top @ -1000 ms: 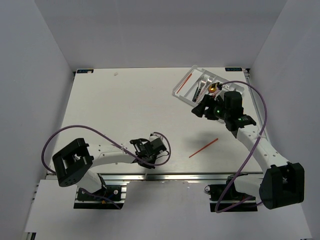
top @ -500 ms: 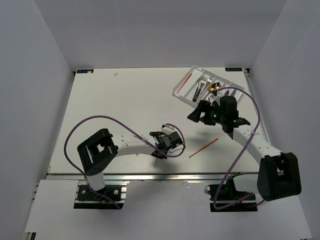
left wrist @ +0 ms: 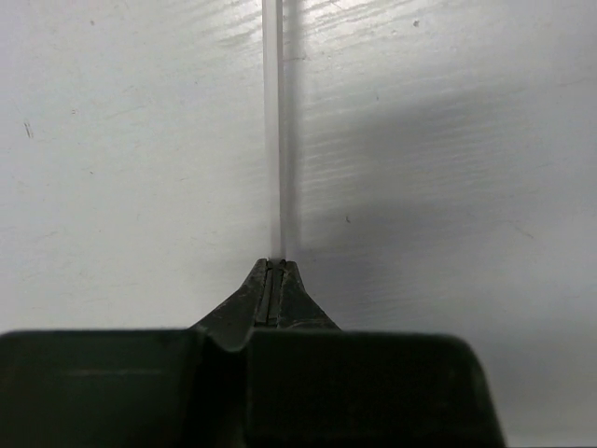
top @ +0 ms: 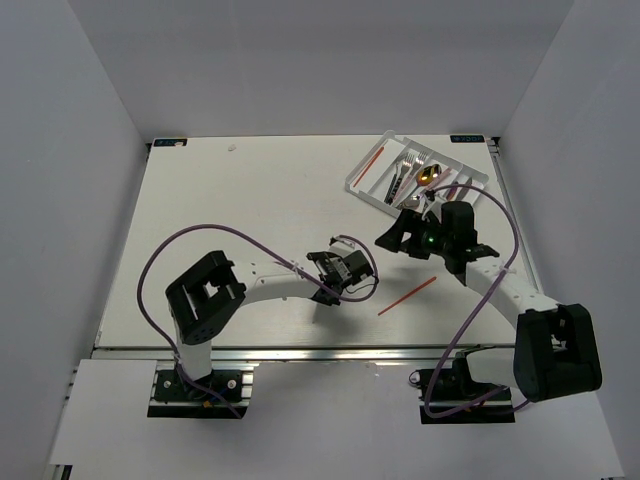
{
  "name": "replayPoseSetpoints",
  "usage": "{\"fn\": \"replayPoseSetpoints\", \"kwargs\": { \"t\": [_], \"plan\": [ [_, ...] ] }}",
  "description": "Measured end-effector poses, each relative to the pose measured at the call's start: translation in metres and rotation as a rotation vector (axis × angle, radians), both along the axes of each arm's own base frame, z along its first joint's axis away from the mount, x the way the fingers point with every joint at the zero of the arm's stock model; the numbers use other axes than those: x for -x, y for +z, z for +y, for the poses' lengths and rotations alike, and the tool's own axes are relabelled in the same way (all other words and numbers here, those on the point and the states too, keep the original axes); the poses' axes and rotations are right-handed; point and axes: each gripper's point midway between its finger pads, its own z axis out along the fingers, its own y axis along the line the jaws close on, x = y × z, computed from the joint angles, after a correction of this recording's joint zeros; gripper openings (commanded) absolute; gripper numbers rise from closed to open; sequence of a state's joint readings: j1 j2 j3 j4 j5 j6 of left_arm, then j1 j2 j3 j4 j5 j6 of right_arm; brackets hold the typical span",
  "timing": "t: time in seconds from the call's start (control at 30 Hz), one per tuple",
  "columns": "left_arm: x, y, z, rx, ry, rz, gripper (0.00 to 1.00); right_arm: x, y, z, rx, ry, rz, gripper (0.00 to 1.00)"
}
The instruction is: Sort the eating utensils into containers
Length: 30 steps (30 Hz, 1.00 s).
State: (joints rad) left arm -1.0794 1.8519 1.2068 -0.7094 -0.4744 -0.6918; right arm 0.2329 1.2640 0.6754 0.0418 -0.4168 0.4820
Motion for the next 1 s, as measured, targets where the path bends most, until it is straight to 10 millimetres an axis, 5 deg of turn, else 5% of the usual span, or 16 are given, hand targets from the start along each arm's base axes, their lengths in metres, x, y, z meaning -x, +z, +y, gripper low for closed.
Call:
{"fn": "replayPoseSetpoints", "kwargs": {
  "t": [0.23, 0.53, 0.8, 0.9, 1.0],
  "plan": [
    [-0.004, 0.007, -0.003, 0.03, -0.002, -0.008, 0.0, 0.016, -0.016, 0.015, -0.109, 0.009, 0.066, 0.82],
    [-0.005, 0.03, -0.025, 0.164, -0.027, -0.02, 0.0, 0.03, -0.028, 0.065, -0.196, 0.074, 0.129, 0.8],
    [-0.006, 0.048, -0.042, 0.259, -0.05, -0.035, 0.0, 0.038, -0.046, 0.088, -0.206, 0.067, 0.206, 0.76],
    [-0.007, 0.05, -0.047, 0.283, -0.057, -0.036, 0.0, 0.038, -0.045, 0.097, -0.228, 0.074, 0.215, 0.66],
    [-0.007, 0.051, -0.049, 0.29, -0.062, -0.038, 0.0, 0.037, -0.043, 0.104, -0.263, 0.084, 0.225, 0.44]
  ]
}}
